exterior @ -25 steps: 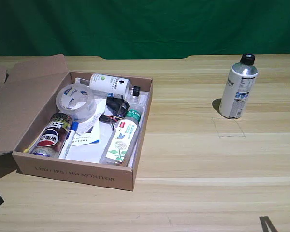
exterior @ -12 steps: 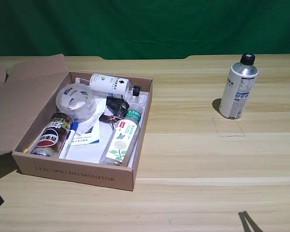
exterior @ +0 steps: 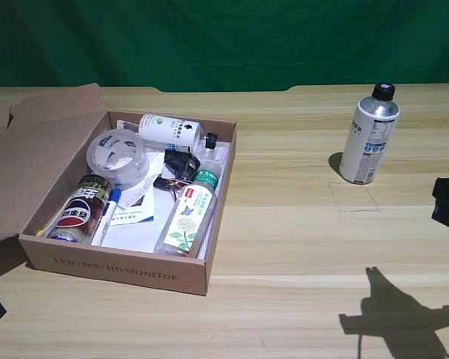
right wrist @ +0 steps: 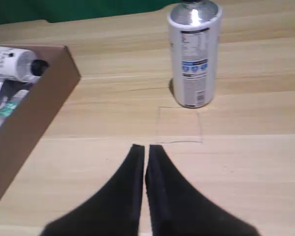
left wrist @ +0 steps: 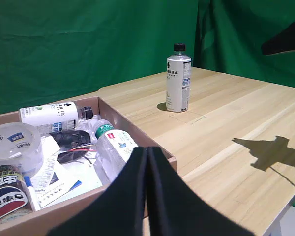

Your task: Place the white bottle into the box.

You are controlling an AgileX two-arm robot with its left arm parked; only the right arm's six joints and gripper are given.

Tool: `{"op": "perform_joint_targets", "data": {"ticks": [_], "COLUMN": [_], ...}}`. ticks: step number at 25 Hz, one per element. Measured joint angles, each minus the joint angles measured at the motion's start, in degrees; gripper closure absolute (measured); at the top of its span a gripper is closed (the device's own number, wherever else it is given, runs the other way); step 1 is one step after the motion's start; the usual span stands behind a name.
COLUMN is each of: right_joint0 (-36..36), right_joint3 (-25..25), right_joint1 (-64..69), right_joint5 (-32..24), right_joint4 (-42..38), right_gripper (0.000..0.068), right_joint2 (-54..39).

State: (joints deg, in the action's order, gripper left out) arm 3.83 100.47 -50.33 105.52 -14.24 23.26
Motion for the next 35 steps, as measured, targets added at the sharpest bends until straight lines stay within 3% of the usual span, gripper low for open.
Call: {"op": "perform_joint_targets", "data": {"ticks": [4,6,8,13,15,21,28,35], "right_joint0": [0.0,0.0,0.0,0.0,0.0,0.0,-0.6,-5.8], "right_joint3": [-0.2,-0.2,-0.2,-0.2,-0.2,-0.2,-2.0,-2.9], "right_joint1": [-3.3,-4.2,-5.3,-6.6,-6.6,-7.6,-22.1,-36.9], "right_joint5": [-1.5,-3.2,-4.9,-8.7,-9.2,-9.0,-8.7,-8.7], "right_joint4": [4.3,4.5,4.3,4.0,4.7,4.9,2.6,8.7], "right_gripper": [0.0661,0.061,0.051,0.0111,0.0027,0.0004,0.0004,0.0004], "right_joint2": [2.0,3.0,4.0,5.6,6.3,11.1,18.6,28.8]}}
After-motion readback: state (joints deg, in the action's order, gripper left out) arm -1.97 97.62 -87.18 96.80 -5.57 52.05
